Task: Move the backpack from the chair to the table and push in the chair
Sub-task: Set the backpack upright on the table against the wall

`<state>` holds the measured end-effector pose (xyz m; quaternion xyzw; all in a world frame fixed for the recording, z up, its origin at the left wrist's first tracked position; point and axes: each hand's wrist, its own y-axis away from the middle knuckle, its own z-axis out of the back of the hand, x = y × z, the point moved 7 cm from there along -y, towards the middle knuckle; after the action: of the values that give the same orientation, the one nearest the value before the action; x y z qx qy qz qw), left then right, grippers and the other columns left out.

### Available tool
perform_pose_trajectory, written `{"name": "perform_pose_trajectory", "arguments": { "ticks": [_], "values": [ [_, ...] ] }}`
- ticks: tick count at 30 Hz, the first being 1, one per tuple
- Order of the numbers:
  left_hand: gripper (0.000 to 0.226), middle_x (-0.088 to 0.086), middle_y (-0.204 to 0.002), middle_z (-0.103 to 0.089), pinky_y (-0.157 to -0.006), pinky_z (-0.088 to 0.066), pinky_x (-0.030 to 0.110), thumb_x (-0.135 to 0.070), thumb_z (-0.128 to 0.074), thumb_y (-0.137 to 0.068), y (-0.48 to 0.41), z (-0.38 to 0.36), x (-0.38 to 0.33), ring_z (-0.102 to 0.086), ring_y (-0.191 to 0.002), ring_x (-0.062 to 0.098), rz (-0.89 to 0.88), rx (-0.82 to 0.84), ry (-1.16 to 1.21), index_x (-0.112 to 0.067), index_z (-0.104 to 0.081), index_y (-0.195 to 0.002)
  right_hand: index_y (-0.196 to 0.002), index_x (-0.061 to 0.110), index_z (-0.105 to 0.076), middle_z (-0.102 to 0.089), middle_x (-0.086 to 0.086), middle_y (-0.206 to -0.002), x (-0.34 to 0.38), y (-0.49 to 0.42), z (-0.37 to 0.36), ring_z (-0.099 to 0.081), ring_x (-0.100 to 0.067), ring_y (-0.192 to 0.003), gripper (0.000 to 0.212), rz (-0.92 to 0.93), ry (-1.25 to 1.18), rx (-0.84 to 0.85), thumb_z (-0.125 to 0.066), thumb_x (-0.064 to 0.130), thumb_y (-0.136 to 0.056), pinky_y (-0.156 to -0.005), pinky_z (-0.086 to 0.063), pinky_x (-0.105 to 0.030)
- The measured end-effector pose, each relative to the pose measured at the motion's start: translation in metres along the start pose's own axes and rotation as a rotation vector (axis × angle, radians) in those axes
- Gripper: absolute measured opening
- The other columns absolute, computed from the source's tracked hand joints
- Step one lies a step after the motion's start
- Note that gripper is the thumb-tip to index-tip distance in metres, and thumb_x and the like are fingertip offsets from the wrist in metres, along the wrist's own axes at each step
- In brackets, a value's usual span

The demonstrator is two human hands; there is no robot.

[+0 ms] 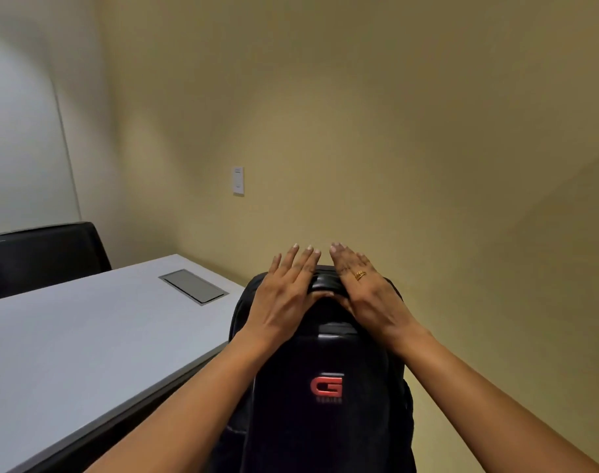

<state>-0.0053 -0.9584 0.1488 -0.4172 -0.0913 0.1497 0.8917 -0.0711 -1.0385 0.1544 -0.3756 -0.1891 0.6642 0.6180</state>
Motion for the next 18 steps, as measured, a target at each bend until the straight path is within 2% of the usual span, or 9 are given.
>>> {"name": "perform_pose_trajectory", "arguments": {
  "ticks": [3,6,9,11,14,15,18],
  "values": [
    [0.057,0.016,-0.146,-0.035,-0.114,-0.019,0.043,-0.026,-0.053,-0.091,-0.021,-0.022,0.044,-0.025,-0.138,0.034,0.079,0.033,-0.021,-0.002,-0.033,-0.139,-0.125,-0.015,-0.041,-0.048,-0.032,-0.129,-0.016,-0.038,-0.039,-0.048,-0.045,-0.118,0.065,0.018,-0.068,-0.009,-0.074,0.008,-0.074,-0.097,-0.031,-0.058],
    [0.059,0.014,-0.147,-0.035,-0.114,-0.021,0.041,-0.033,-0.049,-0.091,-0.041,-0.044,0.089,-0.028,-0.138,0.03,0.163,0.067,-0.085,-0.005,-0.031,-0.14,-0.128,-0.014,-0.037,-0.043,-0.032,-0.133,-0.03,-0.077,-0.081,-0.043,-0.045,-0.122,0.062,0.051,-0.129,-0.023,-0.068,0.01,-0.08,-0.102,-0.024,-0.055],
    [0.061,0.012,-0.143,-0.044,-0.109,-0.026,0.042,-0.04,-0.044,-0.092,-0.058,-0.063,0.137,-0.042,-0.131,0.026,0.239,0.107,-0.192,-0.01,-0.029,-0.142,-0.127,-0.014,-0.039,-0.044,-0.033,-0.132,-0.04,-0.116,-0.123,-0.044,-0.046,-0.121,0.058,0.096,-0.195,-0.042,-0.065,0.011,-0.082,-0.103,-0.026,-0.055],
    [0.06,0.012,-0.138,-0.05,-0.106,-0.03,0.043,-0.041,-0.044,-0.092,-0.069,-0.073,0.167,-0.048,-0.124,0.026,0.284,0.106,-0.243,-0.01,-0.032,-0.141,-0.123,-0.013,-0.046,-0.052,-0.033,-0.124,-0.044,-0.142,-0.15,-0.053,-0.045,-0.113,0.054,0.122,-0.249,-0.048,-0.067,0.013,-0.08,-0.097,-0.037,-0.055],
    [0.059,0.01,-0.139,-0.049,-0.106,-0.03,0.042,-0.042,-0.042,-0.093,-0.086,-0.088,0.209,-0.048,-0.124,0.026,0.338,0.136,-0.325,-0.011,-0.032,-0.141,-0.116,-0.012,-0.053,-0.062,-0.031,-0.113,-0.053,-0.18,-0.19,-0.064,-0.043,-0.096,0.049,0.148,-0.332,-0.05,-0.067,0.015,-0.078,-0.073,-0.053,-0.052],
    [0.058,0.01,-0.139,-0.049,-0.106,-0.03,0.041,-0.042,-0.041,-0.093,-0.091,-0.091,0.224,-0.048,-0.124,0.026,0.358,0.144,-0.351,-0.012,-0.033,-0.141,-0.117,-0.011,-0.052,-0.062,-0.03,-0.113,-0.056,-0.194,-0.202,-0.065,-0.043,-0.093,0.047,0.155,-0.365,-0.046,-0.065,0.016,-0.081,-0.069,-0.055,-0.05],
    [0.054,0.011,-0.135,-0.052,-0.105,-0.031,0.043,-0.041,-0.041,-0.093,-0.106,-0.097,0.266,-0.05,-0.122,0.027,0.42,0.144,-0.398,-0.011,-0.038,-0.138,-0.122,-0.009,-0.049,-0.062,-0.029,-0.114,-0.06,-0.234,-0.235,-0.065,-0.042,-0.09,0.047,0.189,-0.421,-0.063,-0.061,0.019,-0.086,-0.069,-0.053,-0.048]
  ]
}}
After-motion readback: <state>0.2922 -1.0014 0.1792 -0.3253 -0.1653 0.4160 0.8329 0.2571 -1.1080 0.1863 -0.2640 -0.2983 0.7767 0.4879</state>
